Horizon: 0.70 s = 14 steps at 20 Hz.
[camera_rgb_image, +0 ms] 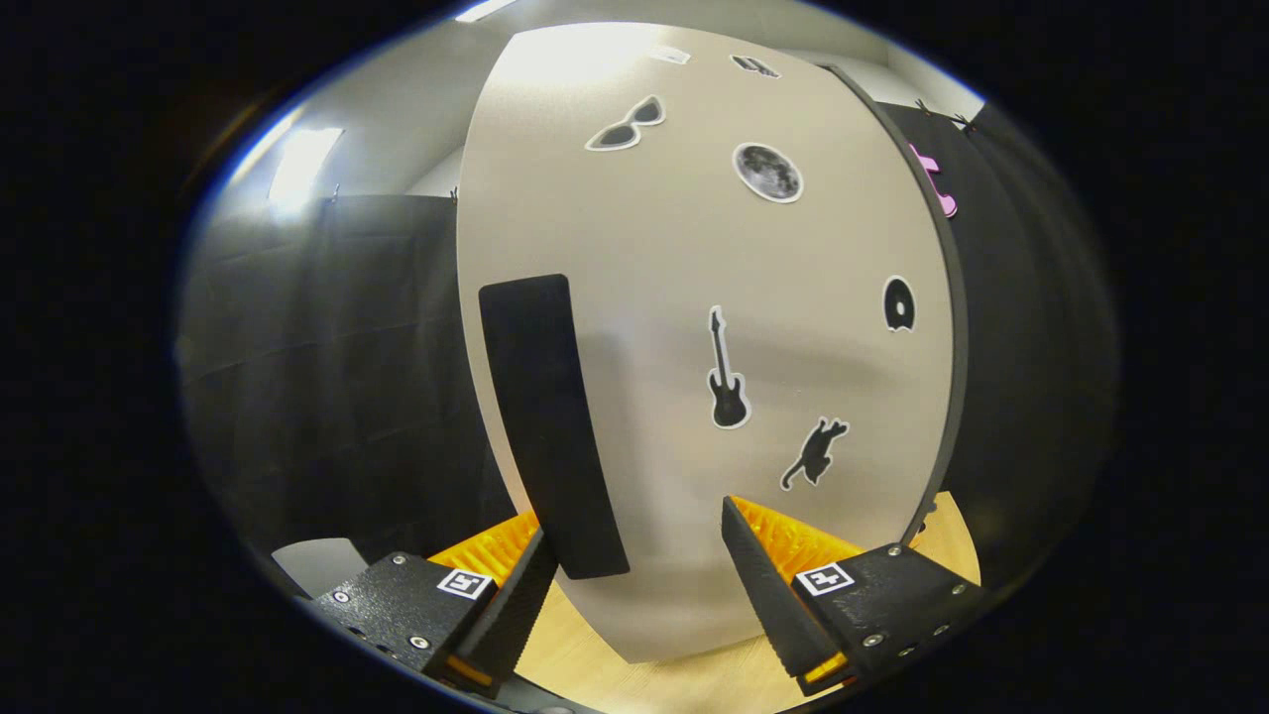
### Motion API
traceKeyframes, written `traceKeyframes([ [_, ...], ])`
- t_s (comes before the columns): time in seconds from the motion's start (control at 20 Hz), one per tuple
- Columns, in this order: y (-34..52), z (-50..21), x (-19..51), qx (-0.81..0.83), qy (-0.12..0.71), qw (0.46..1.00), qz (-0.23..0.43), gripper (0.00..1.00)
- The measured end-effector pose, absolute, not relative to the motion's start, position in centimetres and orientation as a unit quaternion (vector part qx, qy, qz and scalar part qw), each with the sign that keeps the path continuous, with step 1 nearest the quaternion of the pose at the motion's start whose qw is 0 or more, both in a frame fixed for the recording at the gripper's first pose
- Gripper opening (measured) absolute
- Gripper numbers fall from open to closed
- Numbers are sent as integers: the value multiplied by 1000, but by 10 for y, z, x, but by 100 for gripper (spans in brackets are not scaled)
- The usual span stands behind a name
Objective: Open the shoe cabinet door, grab the shoes and put them into the shoe cabinet, then close the shoe cabinet door.
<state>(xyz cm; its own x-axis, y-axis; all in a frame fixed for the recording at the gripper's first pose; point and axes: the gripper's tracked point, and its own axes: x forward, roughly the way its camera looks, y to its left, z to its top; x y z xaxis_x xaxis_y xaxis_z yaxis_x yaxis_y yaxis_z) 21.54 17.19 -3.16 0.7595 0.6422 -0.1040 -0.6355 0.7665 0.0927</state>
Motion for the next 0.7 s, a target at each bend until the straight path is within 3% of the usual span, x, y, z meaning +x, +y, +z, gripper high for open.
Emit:
traceKeyframes([
  [0.7, 208, -29, 239, 36, 13, 969, 243, 97],
])
